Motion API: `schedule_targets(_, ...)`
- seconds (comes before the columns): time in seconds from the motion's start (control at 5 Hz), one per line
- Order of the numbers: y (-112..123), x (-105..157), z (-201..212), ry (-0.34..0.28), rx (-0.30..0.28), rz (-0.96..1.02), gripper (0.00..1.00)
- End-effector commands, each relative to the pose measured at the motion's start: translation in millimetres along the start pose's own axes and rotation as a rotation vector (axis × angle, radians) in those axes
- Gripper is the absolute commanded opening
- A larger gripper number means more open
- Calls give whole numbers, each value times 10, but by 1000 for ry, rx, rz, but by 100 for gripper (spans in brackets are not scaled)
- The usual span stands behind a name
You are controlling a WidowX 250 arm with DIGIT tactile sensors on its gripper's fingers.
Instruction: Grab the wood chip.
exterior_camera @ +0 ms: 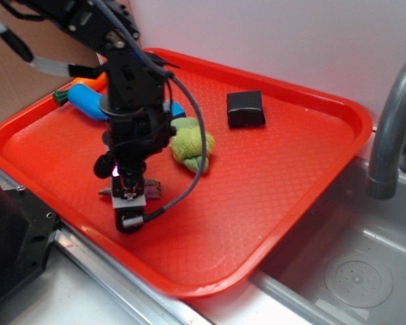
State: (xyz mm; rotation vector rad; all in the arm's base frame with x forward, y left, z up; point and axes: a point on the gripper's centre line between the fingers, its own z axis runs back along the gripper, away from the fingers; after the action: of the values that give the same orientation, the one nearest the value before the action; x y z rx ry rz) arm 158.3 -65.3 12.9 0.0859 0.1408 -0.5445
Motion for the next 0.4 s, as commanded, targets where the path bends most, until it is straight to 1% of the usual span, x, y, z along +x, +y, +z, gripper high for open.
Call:
schedule_targets(0.0,25,55,86,-35,-7,17,0)
schedule_targets(0.2,29,-33,302,-47,14,43,0)
